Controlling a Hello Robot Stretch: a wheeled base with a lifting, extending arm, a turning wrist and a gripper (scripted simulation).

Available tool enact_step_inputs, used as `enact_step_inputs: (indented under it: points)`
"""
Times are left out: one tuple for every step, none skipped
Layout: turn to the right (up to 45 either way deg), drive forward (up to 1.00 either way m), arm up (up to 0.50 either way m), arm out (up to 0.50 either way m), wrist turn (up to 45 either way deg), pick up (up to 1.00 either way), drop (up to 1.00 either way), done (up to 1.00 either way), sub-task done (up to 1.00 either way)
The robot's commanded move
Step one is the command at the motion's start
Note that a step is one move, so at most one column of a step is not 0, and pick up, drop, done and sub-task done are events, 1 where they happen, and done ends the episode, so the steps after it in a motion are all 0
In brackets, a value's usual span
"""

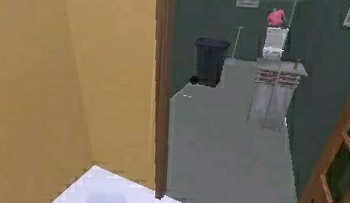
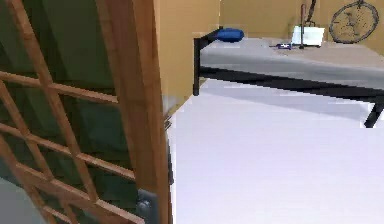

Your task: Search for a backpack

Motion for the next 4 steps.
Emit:
enact_step_inputs:
  points:
    - [15.0, 0.0, 0.0, 0.0, 0.0, 0.0, 0.0, 0.0, 0.0]
    - [0.0, 1.0, 0.0, 0.0, 0.0, 0.0, 0.0, 0.0, 0.0]
    - [0.0, 0.35, 0.0, 0.0, 0.0, 0.0, 0.0, 0.0, 0.0]
    - [-3.0, 0.0, 0.0, 0.0, 0.0, 0.0, 0.0, 0.0, 0.0]
